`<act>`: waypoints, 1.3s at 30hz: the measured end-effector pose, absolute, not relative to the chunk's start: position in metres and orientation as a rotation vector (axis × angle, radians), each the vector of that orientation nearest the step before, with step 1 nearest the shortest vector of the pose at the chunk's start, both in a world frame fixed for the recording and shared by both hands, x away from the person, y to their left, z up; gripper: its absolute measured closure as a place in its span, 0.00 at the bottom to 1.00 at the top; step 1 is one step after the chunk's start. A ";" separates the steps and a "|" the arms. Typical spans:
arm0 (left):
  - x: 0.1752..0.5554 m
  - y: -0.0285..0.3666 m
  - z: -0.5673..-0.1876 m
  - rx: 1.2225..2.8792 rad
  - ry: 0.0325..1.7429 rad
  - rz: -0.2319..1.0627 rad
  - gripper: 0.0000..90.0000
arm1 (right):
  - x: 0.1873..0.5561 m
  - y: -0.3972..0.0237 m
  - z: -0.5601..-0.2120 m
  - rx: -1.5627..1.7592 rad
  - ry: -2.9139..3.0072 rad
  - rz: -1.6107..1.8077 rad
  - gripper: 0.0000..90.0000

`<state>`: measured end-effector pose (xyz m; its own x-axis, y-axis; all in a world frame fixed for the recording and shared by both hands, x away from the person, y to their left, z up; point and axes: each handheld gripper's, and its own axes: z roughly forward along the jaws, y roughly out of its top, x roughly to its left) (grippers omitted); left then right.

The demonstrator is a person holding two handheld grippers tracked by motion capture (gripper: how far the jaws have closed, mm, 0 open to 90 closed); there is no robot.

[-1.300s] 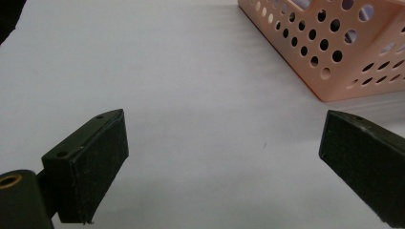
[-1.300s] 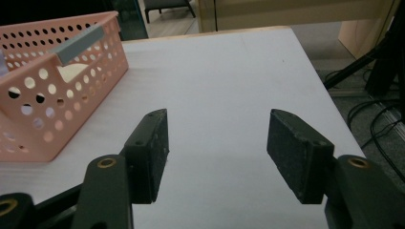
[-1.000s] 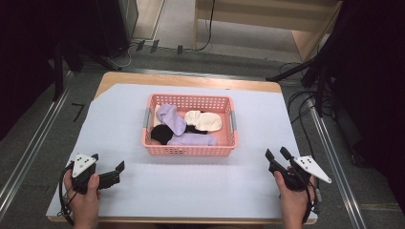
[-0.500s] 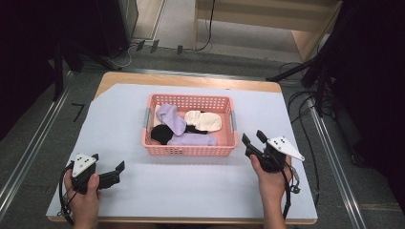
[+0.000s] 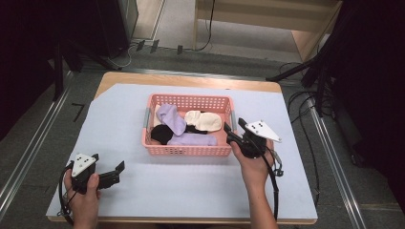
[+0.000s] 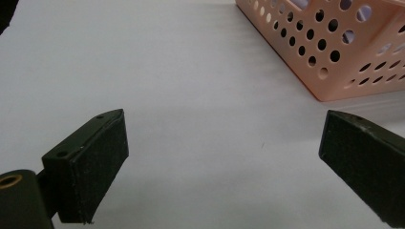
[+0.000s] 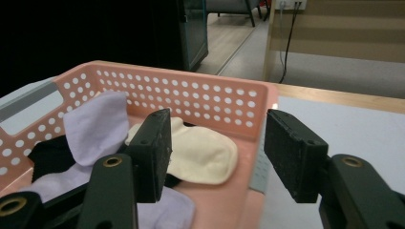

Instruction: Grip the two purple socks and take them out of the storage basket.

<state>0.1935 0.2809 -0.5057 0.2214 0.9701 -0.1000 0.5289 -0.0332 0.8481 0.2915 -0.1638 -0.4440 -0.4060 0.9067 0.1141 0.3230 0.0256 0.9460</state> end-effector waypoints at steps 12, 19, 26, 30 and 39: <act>0.194 0.281 -0.506 1.680 1.418 0.677 0.04 | 0.314 -0.128 -0.443 1.235 1.858 1.375 0.48; 0.194 0.281 -0.506 1.683 1.417 0.676 0.04 | 0.324 -0.118 -0.447 1.282 1.890 1.338 0.48; 0.194 0.281 -0.506 1.684 1.415 0.675 0.04 | 0.329 -0.112 -0.450 1.297 1.919 1.315 0.48; 0.194 0.281 -0.506 1.686 1.414 0.673 0.04 | 0.332 -0.110 -0.451 1.325 1.947 1.278 0.54; 0.194 0.281 -0.506 1.685 1.413 0.670 0.04 | 0.341 -0.098 -0.458 1.441 2.127 1.103 0.65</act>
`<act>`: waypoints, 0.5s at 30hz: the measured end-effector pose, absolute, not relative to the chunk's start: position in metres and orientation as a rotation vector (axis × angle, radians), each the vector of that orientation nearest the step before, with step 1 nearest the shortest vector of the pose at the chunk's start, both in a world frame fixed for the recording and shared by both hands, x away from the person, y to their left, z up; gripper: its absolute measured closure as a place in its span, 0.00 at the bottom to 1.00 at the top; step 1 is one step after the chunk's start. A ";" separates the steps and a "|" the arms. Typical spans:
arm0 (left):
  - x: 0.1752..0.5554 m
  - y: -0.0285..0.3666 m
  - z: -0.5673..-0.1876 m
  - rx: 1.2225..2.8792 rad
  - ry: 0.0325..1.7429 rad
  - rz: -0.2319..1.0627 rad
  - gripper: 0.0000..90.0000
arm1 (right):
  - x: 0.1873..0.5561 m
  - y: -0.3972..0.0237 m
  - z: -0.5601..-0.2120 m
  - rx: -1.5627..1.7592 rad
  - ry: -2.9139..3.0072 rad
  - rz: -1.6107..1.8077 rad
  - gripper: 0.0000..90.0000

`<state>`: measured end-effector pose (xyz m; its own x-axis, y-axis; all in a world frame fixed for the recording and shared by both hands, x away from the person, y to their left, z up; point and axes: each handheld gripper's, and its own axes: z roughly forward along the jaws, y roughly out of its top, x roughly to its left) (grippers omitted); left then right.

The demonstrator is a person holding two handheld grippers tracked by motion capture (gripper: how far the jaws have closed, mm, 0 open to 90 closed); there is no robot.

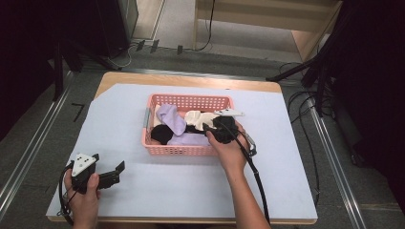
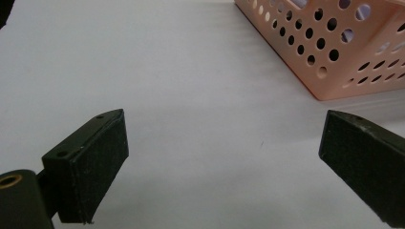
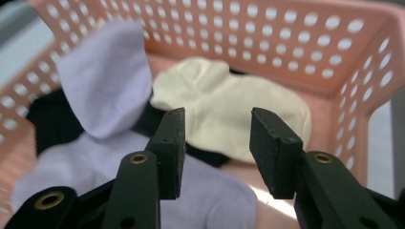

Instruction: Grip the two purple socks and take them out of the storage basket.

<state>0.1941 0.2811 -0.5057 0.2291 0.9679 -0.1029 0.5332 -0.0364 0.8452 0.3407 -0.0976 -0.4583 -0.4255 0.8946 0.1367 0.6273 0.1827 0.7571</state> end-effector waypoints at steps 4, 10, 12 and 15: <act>0.194 0.281 -0.506 1.687 1.416 0.672 0.04 | 0.344 -0.091 -0.466 1.503 2.156 1.061 0.67; 0.194 0.281 -0.506 1.688 1.412 0.671 0.04 | 0.350 -0.087 -0.467 1.592 2.201 0.993 0.68; 0.194 0.281 -0.506 1.687 1.413 0.670 0.04 | 0.356 -0.082 -0.470 1.628 2.237 0.932 0.68; 0.194 0.281 -0.506 1.688 1.412 0.669 0.04 | 0.358 -0.078 -0.473 1.645 2.258 0.891 0.67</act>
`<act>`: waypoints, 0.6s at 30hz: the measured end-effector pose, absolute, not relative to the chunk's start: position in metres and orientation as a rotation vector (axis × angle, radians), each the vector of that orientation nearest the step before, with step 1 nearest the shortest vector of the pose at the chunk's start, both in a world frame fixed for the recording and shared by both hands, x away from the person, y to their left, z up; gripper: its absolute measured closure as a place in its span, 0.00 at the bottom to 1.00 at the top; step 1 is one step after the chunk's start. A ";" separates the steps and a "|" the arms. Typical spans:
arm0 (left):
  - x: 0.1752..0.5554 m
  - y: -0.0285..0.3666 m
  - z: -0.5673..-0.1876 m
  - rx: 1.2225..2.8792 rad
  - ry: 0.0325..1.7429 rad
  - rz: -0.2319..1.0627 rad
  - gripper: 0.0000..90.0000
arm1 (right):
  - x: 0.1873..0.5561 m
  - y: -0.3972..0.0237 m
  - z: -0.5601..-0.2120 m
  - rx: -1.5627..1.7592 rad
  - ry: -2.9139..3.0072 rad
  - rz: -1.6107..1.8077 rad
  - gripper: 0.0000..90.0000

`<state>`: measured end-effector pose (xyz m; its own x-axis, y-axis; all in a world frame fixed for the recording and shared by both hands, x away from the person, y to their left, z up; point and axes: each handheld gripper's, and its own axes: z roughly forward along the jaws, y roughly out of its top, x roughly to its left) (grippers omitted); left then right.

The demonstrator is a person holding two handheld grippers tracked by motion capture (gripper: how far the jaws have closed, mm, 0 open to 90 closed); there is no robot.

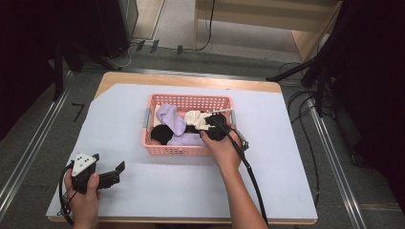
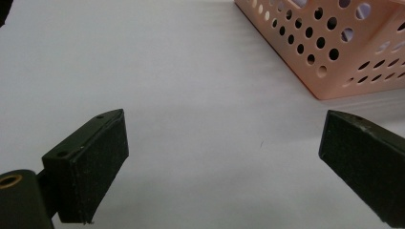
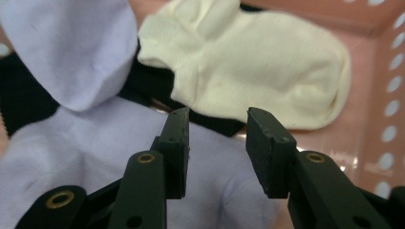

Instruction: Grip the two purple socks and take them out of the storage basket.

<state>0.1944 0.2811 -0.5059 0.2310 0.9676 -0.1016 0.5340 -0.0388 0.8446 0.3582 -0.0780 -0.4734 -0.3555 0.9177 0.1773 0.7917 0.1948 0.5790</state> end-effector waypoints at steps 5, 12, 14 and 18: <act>0.195 0.281 -0.506 1.688 1.411 0.665 0.04 | 0.364 -0.072 -0.480 1.706 2.315 0.768 0.66; 0.195 0.281 -0.506 1.690 1.412 0.665 0.04 | 0.371 -0.064 -0.482 1.713 2.375 0.511 0.81; 0.195 0.281 -0.506 1.689 1.413 0.665 0.04 | 0.371 -0.064 -0.482 1.714 2.380 0.518 0.88; 0.195 0.281 -0.506 1.689 1.412 0.665 0.04 | 0.368 -0.066 -0.482 1.714 2.368 0.577 0.99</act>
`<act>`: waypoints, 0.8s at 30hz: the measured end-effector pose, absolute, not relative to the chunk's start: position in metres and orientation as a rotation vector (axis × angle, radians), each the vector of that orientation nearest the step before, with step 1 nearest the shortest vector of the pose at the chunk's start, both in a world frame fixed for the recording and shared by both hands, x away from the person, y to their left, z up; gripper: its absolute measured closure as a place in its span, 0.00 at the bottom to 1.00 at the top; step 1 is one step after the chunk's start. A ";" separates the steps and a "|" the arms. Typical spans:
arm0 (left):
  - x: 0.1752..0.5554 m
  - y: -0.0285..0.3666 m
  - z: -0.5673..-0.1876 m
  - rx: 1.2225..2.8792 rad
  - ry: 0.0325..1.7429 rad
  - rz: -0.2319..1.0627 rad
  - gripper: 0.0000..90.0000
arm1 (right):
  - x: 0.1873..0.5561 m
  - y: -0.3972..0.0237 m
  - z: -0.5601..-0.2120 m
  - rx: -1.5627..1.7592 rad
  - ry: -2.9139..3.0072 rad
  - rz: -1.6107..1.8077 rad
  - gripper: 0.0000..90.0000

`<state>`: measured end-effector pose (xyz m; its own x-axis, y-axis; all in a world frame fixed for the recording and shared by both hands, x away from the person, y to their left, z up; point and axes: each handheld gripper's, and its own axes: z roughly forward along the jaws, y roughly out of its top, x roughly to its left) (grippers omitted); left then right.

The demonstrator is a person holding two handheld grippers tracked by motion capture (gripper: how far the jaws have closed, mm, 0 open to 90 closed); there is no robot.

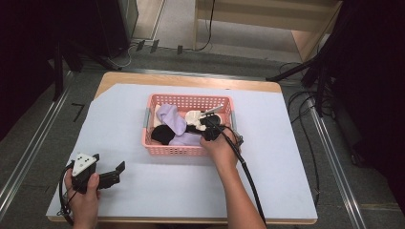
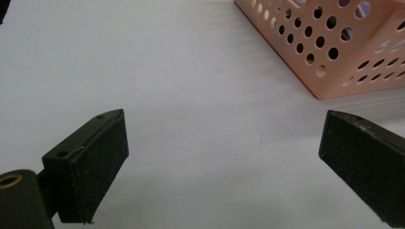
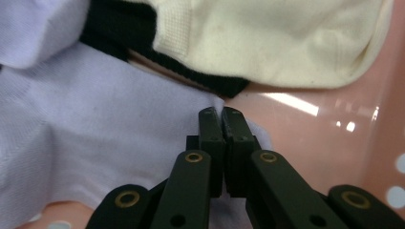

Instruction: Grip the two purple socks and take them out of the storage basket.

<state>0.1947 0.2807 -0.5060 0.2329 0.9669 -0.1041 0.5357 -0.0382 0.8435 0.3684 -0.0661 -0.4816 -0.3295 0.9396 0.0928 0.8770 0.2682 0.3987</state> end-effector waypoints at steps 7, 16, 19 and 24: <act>0.195 0.281 -0.506 1.691 1.416 0.656 0.04 | 0.356 -0.075 -0.465 1.625 2.213 0.811 0.99; 0.195 0.280 -0.506 1.697 1.411 0.664 0.04 | 0.338 -0.097 -0.440 1.460 1.965 1.181 0.99; 0.195 0.280 -0.506 1.698 1.410 0.665 0.04 | 0.331 -0.101 -0.436 1.387 1.878 1.264 0.99; 0.195 0.280 -0.506 1.697 1.408 0.661 0.04 | 0.325 -0.105 -0.434 1.290 1.775 1.342 0.99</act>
<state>0.1949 0.2802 -0.5059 0.2386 0.9657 -0.1023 0.5383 -0.0438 0.8416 0.3252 -0.1046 -0.4337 -0.3792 0.9187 0.1101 0.3563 0.0351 0.9337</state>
